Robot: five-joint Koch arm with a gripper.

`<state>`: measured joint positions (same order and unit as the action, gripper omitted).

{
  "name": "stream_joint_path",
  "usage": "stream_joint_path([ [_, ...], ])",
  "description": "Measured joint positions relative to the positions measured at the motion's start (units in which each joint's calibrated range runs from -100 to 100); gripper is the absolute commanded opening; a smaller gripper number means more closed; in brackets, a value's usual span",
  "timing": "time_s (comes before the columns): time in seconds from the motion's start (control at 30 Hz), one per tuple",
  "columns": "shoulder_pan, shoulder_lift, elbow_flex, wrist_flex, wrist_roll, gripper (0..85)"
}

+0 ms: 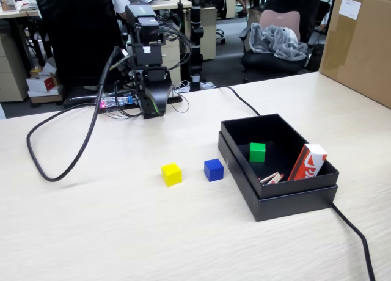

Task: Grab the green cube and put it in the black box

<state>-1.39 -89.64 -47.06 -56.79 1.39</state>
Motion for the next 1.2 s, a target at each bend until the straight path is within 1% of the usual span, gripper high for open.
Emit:
stream_joint_path([
  [0.13,-0.9,-7.8,-9.2,4.0,0.0,50.8],
  [0.3,-2.2,-8.9,-19.4,15.2,-0.2,51.2],
  [0.37,-2.7,-8.9,-25.9,22.9,-1.2,50.9],
  [0.4,-2.9,-9.6,-31.9,30.6,-2.2,50.9],
  [0.47,-3.1,-9.6,-35.7,37.3,-3.3,51.2],
  [0.7,-3.3,-10.1,-44.3,49.8,-4.6,50.3],
  [1.2,-3.3,-10.1,-44.8,50.7,-4.8,49.7],
])
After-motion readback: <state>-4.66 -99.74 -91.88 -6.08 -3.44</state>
